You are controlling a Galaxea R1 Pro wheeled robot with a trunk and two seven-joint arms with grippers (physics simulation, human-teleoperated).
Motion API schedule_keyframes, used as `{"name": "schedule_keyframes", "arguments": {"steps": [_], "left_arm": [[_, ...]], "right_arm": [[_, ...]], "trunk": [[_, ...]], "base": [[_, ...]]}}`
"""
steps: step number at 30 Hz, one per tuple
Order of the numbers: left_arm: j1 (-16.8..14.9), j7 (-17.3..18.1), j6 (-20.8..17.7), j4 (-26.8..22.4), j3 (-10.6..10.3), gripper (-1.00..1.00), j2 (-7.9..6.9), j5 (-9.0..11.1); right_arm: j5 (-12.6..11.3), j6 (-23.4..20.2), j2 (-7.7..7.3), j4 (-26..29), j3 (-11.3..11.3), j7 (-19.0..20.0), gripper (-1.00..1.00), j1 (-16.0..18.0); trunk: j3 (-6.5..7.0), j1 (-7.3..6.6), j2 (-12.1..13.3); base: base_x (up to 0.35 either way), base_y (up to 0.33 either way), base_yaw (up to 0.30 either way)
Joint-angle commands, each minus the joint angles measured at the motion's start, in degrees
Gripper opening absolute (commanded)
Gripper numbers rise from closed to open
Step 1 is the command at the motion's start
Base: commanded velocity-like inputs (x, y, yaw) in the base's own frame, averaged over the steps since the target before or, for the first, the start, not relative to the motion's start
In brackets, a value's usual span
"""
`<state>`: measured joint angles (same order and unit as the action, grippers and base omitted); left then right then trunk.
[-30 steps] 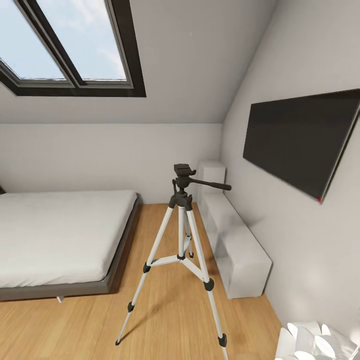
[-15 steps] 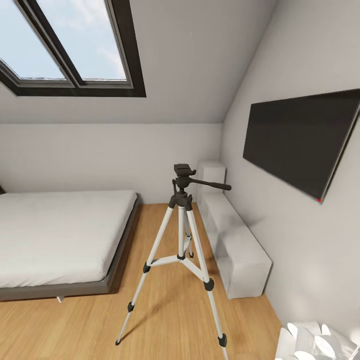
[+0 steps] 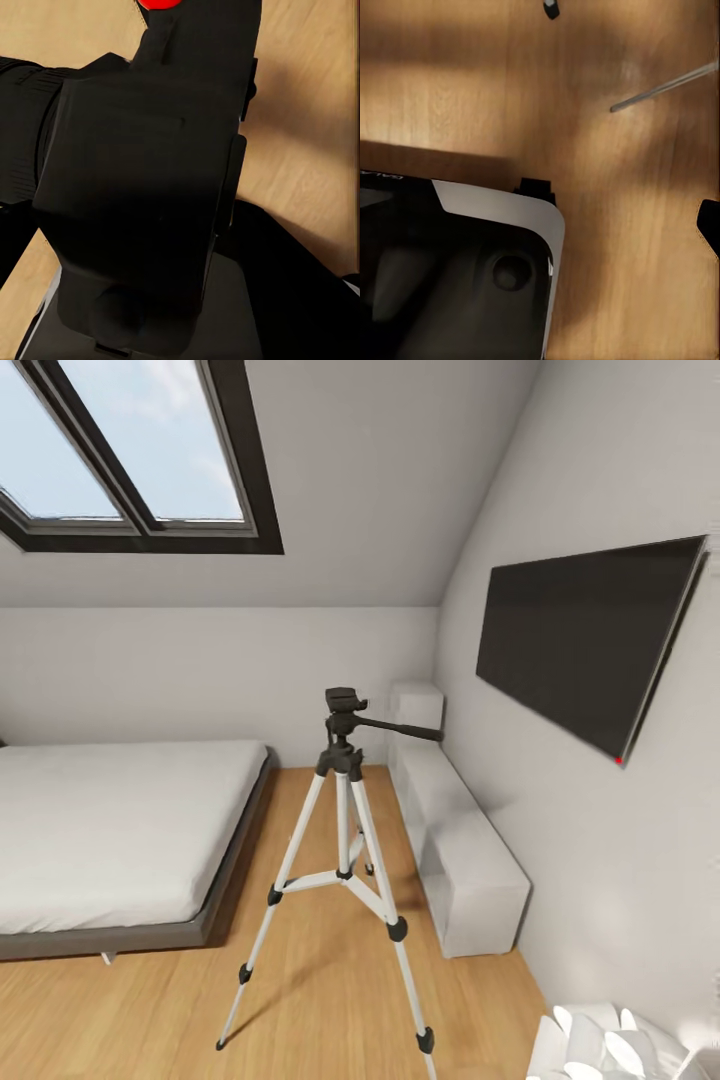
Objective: Attach the digital camera to the camera tripod in the bedroom.
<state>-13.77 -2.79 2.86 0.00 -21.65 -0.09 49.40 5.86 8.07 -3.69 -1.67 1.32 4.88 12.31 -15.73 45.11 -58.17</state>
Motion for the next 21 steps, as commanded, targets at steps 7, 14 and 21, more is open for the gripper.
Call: {"name": "schedule_keyframes", "arguments": {"steps": [7,14,21], "left_arm": [[0.0,-0.1,0.1,0.0,-0.5,-1.00,0.01,0.3],[0.0,-0.1,0.1,0.0,-0.5,-1.00,0.01,0.3],[0.0,-0.1,0.1,0.0,-0.5,-1.00,0.01,0.3]], "right_arm": [[0.5,0.3,0.20,-0.2,0.1,0.0,1.00,0.1],[0.5,0.3,0.03,-0.2,0.1,0.0,1.00,0.1],[0.5,0.4,-0.08,-0.2,0.1,0.0,1.00,0.1]], "trunk": [[-0.07,0.00,0.0],[-0.07,0.00,0.0],[-0.07,0.00,0.0]], "base": [[0.000,-0.273,0.000],[0.000,-0.275,0.076],[0.000,-0.142,0.241]]}}
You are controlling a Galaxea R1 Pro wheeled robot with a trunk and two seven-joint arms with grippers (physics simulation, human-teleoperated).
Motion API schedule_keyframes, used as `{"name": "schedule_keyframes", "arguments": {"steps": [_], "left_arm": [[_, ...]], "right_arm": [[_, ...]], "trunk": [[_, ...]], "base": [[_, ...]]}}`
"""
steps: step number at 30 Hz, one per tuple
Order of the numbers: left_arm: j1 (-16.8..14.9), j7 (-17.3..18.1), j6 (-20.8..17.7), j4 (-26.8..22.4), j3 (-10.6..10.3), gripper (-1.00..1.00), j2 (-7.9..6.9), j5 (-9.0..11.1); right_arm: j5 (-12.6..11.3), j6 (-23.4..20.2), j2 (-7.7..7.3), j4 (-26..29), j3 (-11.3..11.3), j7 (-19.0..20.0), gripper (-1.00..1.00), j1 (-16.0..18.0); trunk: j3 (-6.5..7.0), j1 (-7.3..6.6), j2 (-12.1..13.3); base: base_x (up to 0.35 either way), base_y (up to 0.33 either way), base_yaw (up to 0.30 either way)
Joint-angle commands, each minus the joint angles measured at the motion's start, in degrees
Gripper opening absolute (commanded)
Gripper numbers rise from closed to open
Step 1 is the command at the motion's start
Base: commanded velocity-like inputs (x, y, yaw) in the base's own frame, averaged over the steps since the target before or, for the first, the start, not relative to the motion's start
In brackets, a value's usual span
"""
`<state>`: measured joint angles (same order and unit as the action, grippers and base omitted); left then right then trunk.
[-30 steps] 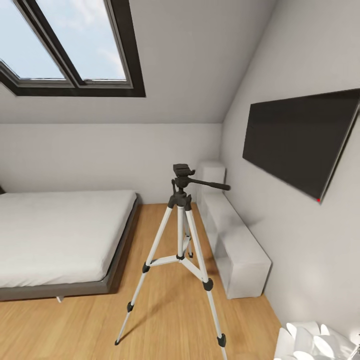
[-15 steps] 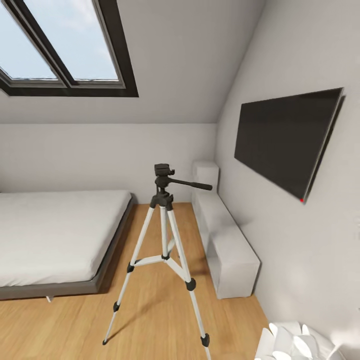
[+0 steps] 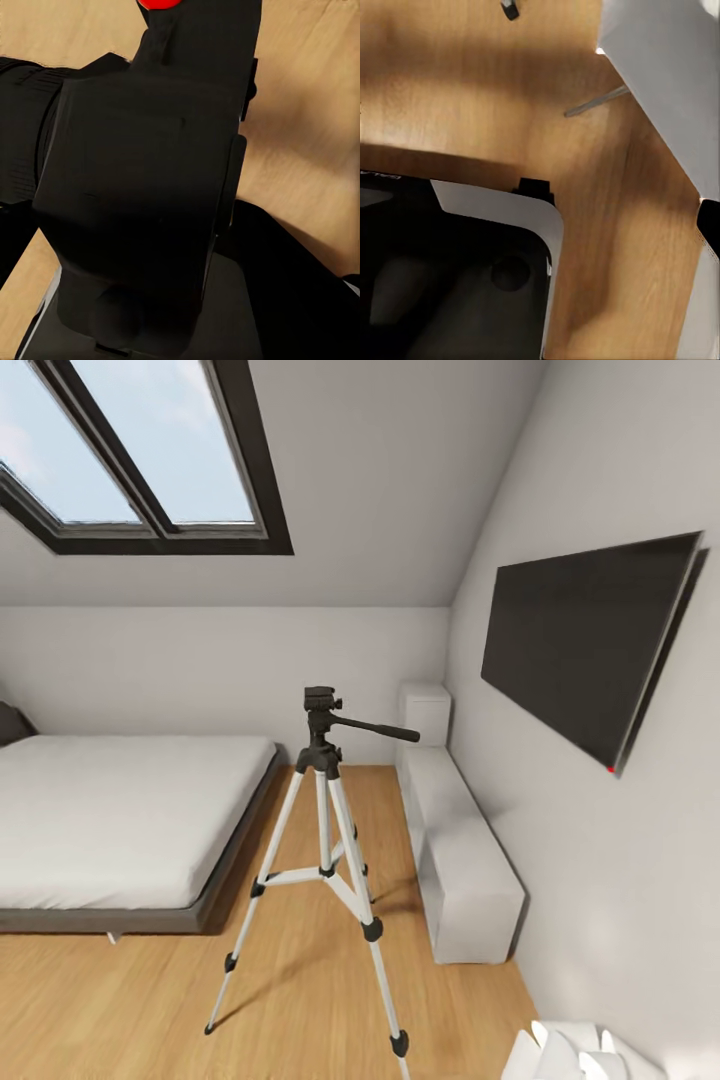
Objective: Attach the digital camera to the camera tripod in the bedroom.
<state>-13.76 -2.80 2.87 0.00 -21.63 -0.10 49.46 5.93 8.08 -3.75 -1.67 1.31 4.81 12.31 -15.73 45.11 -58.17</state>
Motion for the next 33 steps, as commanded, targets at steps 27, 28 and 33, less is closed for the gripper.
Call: {"name": "schedule_keyframes", "arguments": {"steps": [27,28,33], "left_arm": [[0.0,-0.1,0.1,0.0,-0.5,-1.00,-0.01,0.3],[0.0,-0.1,0.1,0.0,-0.5,-1.00,0.00,0.3],[0.0,-0.1,0.1,0.0,-0.5,-1.00,0.01,0.3]], "right_arm": [[0.5,0.5,-0.11,-0.2,0.1,0.0,1.00,0.1],[0.5,0.5,-0.11,-0.2,0.1,0.0,1.00,0.1],[0.5,0.5,-0.13,-0.2,0.1,0.0,1.00,0.1]], "trunk": [[-0.07,0.00,0.0],[-0.07,0.00,0.0],[-0.07,0.00,0.0]], "base": [[0.000,-0.002,0.268],[0.000,0.000,0.268],[0.000,0.000,0.236]]}}
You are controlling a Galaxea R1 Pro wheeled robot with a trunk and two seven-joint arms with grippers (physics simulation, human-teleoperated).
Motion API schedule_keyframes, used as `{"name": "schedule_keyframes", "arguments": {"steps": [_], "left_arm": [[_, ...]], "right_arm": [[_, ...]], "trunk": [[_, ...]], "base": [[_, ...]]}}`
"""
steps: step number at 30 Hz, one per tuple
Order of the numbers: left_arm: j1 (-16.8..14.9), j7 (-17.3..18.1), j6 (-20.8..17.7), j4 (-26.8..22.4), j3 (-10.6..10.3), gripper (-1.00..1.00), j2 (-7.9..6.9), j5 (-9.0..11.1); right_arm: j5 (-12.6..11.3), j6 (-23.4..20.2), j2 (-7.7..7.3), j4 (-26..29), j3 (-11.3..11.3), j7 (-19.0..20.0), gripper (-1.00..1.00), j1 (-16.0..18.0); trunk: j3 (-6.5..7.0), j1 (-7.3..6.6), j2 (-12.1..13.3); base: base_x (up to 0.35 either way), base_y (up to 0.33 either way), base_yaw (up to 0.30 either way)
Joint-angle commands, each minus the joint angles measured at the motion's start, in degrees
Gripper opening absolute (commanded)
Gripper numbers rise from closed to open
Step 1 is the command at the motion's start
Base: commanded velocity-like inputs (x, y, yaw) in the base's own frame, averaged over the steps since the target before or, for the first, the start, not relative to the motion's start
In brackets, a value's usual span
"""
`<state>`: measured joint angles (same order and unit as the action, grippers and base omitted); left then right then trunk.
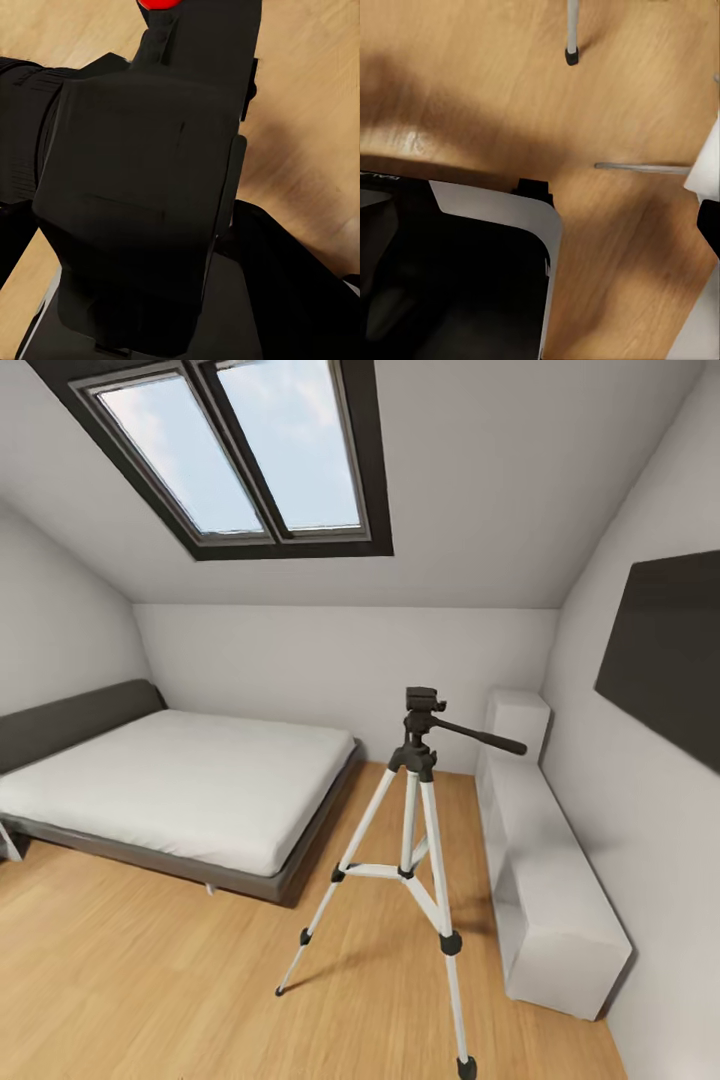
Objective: Attach the digital camera to the camera tripod in the bedroom.
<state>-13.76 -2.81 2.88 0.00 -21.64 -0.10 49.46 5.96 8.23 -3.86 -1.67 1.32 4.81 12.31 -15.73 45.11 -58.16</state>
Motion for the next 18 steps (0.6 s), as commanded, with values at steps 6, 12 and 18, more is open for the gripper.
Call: {"name": "schedule_keyframes", "arguments": {"steps": [6,12,18], "left_arm": [[0.0,-0.1,0.1,0.0,-0.5,-1.00,0.01,0.3],[0.0,-0.1,0.1,0.0,-0.5,-1.00,0.01,0.2],[0.0,-0.1,0.1,0.0,-0.5,-1.00,0.17,0.2]], "right_arm": [[0.4,0.4,-0.06,-0.2,0.0,0.0,1.00,0.1],[0.4,0.3,-0.09,-0.2,0.0,0.0,1.00,0.1],[0.4,0.2,-0.09,-0.2,0.0,0.0,1.00,0.1]], "trunk": [[-0.07,0.00,0.0],[-0.07,0.00,0.0],[-0.07,0.00,0.0]], "base": [[0.000,0.000,0.067],[0.000,0.000,0.011],[0.000,0.000,0.000]]}}
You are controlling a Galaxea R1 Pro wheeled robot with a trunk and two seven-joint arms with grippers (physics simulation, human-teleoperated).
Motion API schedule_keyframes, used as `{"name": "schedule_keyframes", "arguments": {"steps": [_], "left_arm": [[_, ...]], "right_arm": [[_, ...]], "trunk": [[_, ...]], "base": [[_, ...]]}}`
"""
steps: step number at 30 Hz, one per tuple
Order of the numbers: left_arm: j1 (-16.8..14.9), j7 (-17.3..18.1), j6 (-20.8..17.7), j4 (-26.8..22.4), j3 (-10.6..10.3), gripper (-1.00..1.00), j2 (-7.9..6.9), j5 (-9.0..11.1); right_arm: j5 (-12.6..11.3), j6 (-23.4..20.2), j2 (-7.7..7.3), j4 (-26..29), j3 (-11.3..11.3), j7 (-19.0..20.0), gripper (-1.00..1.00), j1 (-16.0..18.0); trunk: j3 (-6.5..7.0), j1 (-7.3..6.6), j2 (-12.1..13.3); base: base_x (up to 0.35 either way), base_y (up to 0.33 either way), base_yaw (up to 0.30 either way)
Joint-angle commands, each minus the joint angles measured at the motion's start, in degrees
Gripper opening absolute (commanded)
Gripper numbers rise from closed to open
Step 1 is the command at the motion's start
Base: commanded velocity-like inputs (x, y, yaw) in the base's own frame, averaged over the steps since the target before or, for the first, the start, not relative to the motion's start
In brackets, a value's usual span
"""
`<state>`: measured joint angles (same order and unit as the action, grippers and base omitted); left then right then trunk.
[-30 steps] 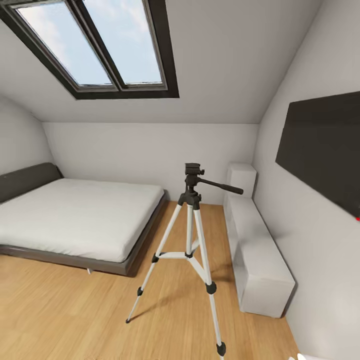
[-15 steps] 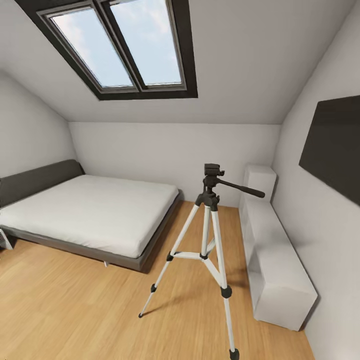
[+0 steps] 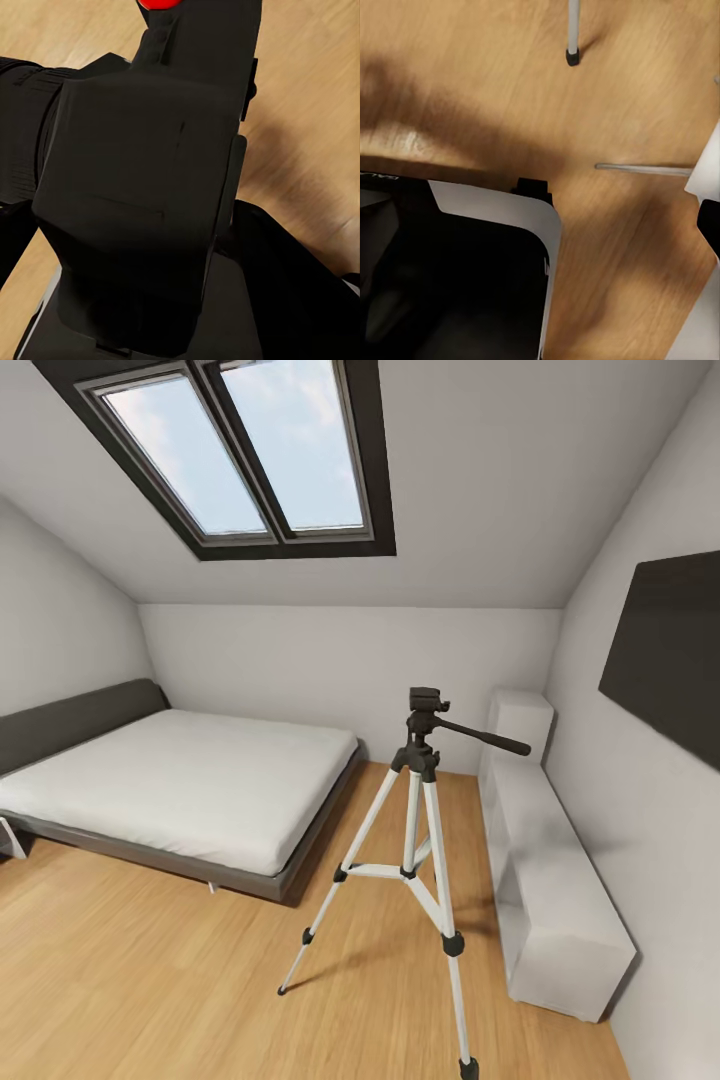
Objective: Attach the digital camera to the camera tripod in the bedroom.
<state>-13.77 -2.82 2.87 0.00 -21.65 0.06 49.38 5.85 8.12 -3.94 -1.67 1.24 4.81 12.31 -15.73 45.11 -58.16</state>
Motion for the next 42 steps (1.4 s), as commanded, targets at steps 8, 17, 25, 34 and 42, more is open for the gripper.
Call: {"name": "schedule_keyframes", "arguments": {"steps": [8,17,25,34,42], "left_arm": [[0.0,0.0,0.1,0.0,-0.5,-1.00,0.03,0.2],[0.0,0.0,0.1,0.0,-0.5,-1.00,0.03,0.2],[0.0,0.0,0.1,0.0,-0.5,-1.00,0.03,0.2],[0.0,0.0,0.1,0.0,-0.5,-1.00,0.03,0.2],[0.0,0.0,0.1,0.0,-0.5,-1.00,0.03,0.3]], "right_arm": [[0.5,0.3,-0.02,-0.2,0.1,0.0,1.00,0.1],[0.5,0.3,-0.02,-0.2,0.1,0.0,1.00,0.1],[0.5,0.3,0.00,-0.2,0.2,0.0,1.00,0.1],[0.5,0.2,0.06,-0.2,0.1,0.0,1.00,0.1],[0.5,0.2,0.04,-0.2,0.1,0.0,1.00,0.1]], "trunk": [[-0.07,0.00,0.0],[-0.07,0.00,0.0],[-0.07,0.00,0.0],[-0.07,0.00,0.0],[-0.07,0.00,0.0]], "base": [[0.025,-0.007,0.000],[0.171,-0.066,0.000],[0.029,-0.012,-0.031],[0.003,-0.001,-0.187],[0.000,0.000,-0.058]]}}
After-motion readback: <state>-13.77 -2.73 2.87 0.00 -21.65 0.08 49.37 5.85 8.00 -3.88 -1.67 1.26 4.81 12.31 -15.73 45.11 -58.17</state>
